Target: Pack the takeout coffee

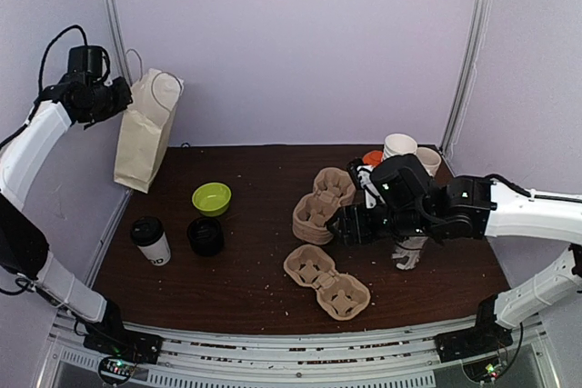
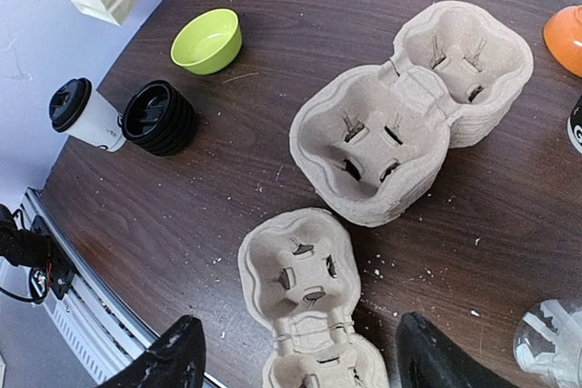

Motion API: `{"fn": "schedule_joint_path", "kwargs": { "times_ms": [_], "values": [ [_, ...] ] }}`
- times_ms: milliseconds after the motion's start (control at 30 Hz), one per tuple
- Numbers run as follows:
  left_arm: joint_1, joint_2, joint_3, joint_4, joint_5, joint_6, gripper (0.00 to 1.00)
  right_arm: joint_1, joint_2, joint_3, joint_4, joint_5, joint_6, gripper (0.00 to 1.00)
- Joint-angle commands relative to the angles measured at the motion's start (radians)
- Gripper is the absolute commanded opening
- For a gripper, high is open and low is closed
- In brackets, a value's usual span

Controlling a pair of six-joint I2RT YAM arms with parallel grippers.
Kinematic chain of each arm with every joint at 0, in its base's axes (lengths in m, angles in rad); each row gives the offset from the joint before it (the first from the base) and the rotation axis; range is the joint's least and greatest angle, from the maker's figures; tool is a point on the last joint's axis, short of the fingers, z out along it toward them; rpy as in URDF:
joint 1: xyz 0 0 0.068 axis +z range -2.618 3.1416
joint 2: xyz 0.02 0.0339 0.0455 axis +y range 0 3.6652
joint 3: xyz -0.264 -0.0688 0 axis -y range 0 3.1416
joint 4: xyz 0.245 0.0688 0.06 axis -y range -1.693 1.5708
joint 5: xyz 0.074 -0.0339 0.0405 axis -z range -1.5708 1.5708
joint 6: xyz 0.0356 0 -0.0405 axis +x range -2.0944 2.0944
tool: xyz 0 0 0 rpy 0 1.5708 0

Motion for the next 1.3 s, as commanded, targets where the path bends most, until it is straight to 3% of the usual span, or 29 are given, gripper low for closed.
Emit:
{"fn": "schedule_joint_path", "kwargs": {
  "times_ms": [0, 133, 233, 567, 900, 1067, 1267],
  "values": [
    [0.003, -0.123, 0.043, 0.055, 0.088, 0.013, 0.0, -0.011, -0.019, 0.032, -0.019, 0.039, -0.039, 0.74],
    [-0.003, -0.217, 0.003, 0.074, 0.236, 0.016, 0.0, -0.016, -0.02, 0.064, -0.034, 0.046, -0.077, 0.74],
    [-0.011, -0.308, -0.074, 0.154, 0.431, 0.017, 0.0, -0.016, -0.033, 0.088, -0.038, 0.051, -0.118, 0.74],
    [-0.168, -0.54, -0.29, 0.28, 0.776, 0.043, 0.0, -0.016, -0.141, 0.049, -0.107, -0.026, -0.257, 0.74],
    [-0.257, -0.66, -0.532, 0.312, 0.859, 0.04, 0.0, -0.004, -0.227, -0.22, 0.005, -0.13, -0.047, 0.73],
    [-0.306, -0.658, -0.59, 0.325, 0.836, 0.025, 0.0, 0.033, -0.135, -0.271, 0.037, -0.18, 0.045, 0.73],
    [-0.311, -0.677, -0.592, 0.322, 0.828, 0.036, 0.0, 0.095, -0.009, -0.22, 0.053, -0.168, 0.052, 0.74]
  ]
}}
